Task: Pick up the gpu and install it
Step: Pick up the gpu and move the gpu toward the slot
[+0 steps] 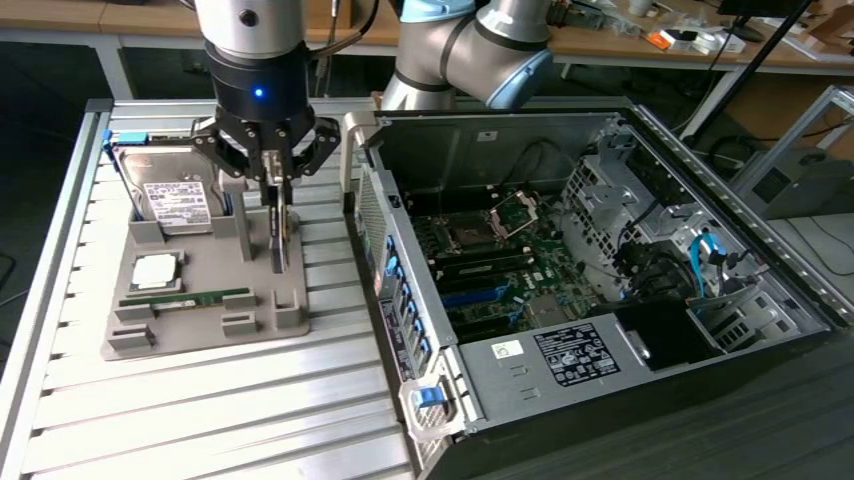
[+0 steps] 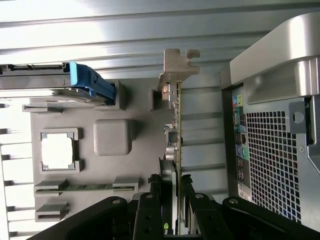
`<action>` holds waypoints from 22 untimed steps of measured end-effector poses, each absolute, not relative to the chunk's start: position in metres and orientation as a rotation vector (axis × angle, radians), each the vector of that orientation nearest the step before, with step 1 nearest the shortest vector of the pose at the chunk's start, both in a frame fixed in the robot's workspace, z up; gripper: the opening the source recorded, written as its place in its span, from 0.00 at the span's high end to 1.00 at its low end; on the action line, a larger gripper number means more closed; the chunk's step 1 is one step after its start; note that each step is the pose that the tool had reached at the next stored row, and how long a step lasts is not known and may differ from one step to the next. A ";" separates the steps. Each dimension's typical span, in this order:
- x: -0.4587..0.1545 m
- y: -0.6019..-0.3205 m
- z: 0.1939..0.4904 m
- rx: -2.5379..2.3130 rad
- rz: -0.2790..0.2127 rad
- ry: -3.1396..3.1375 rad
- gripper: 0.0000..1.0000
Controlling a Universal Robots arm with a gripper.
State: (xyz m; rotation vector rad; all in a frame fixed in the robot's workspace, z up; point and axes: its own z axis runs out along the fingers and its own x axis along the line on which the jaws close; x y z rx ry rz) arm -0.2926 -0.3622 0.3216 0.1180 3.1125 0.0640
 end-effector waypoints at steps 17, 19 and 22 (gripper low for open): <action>-0.293 -0.362 0.328 0.118 0.064 3.112 0.73; -0.293 -0.362 0.329 0.118 0.064 3.112 0.73; -0.293 -0.362 0.330 0.118 0.064 3.112 0.73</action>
